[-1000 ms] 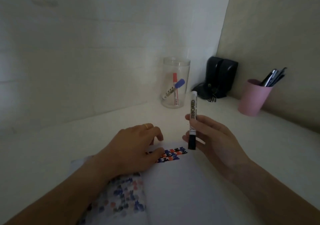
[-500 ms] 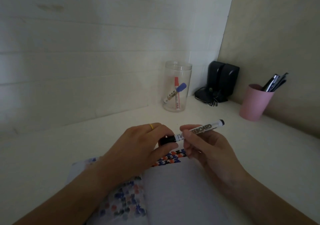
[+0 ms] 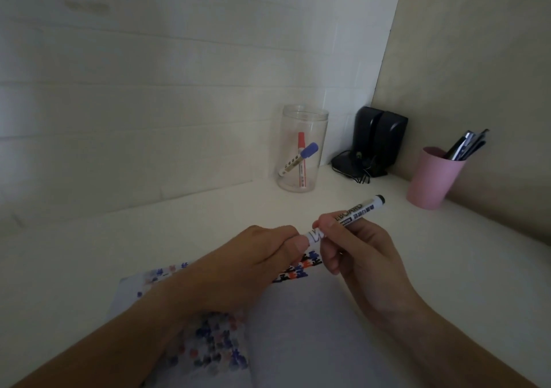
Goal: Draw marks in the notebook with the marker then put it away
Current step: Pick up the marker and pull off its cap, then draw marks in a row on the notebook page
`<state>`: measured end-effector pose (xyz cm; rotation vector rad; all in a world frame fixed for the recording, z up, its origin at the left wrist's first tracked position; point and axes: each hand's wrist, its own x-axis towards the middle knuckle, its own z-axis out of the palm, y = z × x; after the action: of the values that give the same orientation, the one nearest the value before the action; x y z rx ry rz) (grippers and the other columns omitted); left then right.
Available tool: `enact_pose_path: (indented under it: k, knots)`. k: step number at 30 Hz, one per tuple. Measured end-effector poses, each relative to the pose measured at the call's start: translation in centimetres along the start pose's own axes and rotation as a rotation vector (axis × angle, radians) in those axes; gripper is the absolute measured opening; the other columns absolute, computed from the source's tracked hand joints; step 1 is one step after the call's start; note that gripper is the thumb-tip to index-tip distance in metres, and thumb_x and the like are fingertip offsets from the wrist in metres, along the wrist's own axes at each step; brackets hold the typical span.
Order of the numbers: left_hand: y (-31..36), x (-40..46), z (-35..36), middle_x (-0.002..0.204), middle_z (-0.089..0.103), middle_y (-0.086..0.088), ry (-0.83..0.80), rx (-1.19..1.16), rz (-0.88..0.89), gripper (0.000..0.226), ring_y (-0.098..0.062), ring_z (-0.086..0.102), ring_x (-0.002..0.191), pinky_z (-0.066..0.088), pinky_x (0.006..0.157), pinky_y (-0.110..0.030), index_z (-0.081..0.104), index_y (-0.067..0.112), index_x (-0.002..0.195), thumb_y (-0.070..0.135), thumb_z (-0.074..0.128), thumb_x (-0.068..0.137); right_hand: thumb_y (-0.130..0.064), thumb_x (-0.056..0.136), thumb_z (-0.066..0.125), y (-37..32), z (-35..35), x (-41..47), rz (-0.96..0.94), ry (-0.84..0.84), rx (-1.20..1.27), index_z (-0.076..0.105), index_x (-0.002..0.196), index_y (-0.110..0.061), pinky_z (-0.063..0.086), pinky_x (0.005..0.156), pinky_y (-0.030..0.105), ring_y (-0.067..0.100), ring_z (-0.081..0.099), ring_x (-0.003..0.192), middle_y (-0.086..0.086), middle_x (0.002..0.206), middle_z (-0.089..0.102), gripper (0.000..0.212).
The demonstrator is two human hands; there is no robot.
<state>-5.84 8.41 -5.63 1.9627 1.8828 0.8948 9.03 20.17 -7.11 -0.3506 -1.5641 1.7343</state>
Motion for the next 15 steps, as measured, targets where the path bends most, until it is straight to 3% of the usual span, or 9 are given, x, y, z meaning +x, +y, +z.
enact_pose_path:
  k: [4,8,10,12,15]
  knots:
    - [-0.3,0.1,-0.2,0.057,0.034,0.012,-0.122,-0.558,-0.147,0.043,-0.006,0.029,0.049,0.029,0.049,-0.02,0.041,0.015,0.069,0.029,0.036,0.109,-0.015,0.089,0.062,0.0,0.7,0.0,0.014,-0.036,0.028,0.069,0.082,0.003,0.041,0.044,0.022,0.013,0.045,0.045,0.004,0.052,0.055,0.021]
    - [-1.1,-0.3,-1.5,0.054,0.031,0.009,-0.107,-0.799,-0.201,0.049,-0.01,0.025,0.046,0.026,0.045,-0.02,0.045,0.021,0.06,0.039,0.036,0.104,-0.021,0.084,0.063,-1.1,-1.2,1.1,0.042,0.143,0.178,0.07,0.082,-0.006,0.039,0.048,0.023,0.013,0.043,0.049,0.002,0.055,0.052,0.017]
    - [-1.9,-0.6,-2.0,0.053,0.038,0.009,0.064,-0.682,-0.15,0.05,-0.011,0.033,0.046,0.034,0.048,-0.021,0.046,0.023,0.059,0.044,0.034,0.103,-0.021,0.085,0.064,-1.7,-2.9,1.3,0.038,0.212,0.191,0.071,0.083,-0.006,0.041,0.048,0.024,0.015,0.045,0.051,0.004,0.057,0.055,0.017]
    - [-2.4,-0.7,-1.9,0.062,0.054,0.004,0.21,-0.359,-0.046,0.048,-0.011,0.051,0.057,0.044,0.063,-0.023,0.048,0.023,0.065,0.045,0.032,0.105,-0.019,0.084,0.066,-1.7,-3.5,1.4,0.039,0.22,0.185,0.073,0.085,-0.004,0.045,0.048,0.024,0.016,0.05,0.053,0.006,0.06,0.059,0.017]
    - [-2.4,-0.9,-1.2,0.093,0.066,0.006,0.137,0.004,-0.029,0.038,-0.013,0.062,0.09,0.05,0.081,-0.03,0.062,0.025,0.094,0.054,0.038,0.098,-0.02,0.077,0.066,-1.2,-3.2,1.2,0.058,0.155,0.139,0.074,0.091,-0.001,0.051,0.052,0.026,0.018,0.059,0.055,0.009,0.063,0.066,0.025]
